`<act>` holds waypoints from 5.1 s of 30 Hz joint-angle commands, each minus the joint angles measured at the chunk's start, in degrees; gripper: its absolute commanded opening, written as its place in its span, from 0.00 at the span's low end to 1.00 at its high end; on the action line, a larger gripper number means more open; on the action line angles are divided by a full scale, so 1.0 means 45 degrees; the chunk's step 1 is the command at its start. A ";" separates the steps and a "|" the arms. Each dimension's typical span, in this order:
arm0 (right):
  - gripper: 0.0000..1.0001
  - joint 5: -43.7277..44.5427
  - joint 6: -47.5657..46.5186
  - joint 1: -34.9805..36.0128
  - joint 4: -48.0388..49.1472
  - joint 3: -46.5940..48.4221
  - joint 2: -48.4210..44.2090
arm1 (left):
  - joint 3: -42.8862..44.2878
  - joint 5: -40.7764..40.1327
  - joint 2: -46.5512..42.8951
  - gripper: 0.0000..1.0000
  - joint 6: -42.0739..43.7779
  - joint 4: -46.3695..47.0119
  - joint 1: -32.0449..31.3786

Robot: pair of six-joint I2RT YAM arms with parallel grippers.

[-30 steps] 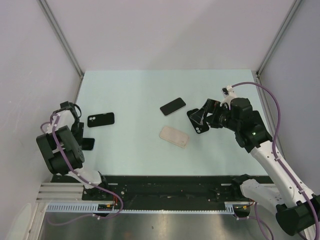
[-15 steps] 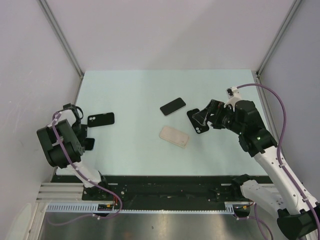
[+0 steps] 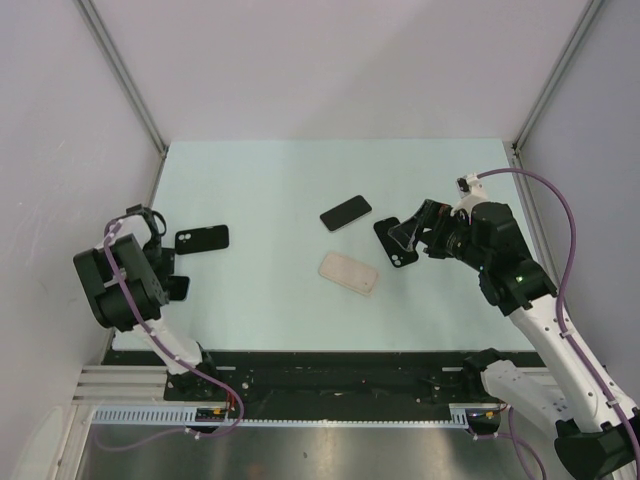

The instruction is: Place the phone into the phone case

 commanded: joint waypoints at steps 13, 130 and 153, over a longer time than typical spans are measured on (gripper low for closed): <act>1.00 0.0515 -0.0082 0.0049 -0.0214 0.0022 -0.0199 | -0.0524 0.1085 0.0160 1.00 0.0774 -0.0308 -0.0948; 0.98 -0.0344 0.0094 0.0186 0.1465 -0.0915 0.0934 | -0.1794 0.1732 -0.2458 0.95 0.4738 0.1511 0.0085; 0.98 -0.0344 0.0114 0.0166 0.1271 -0.0915 0.0622 | -0.2399 0.2396 -0.1579 0.93 0.4701 0.2447 0.0359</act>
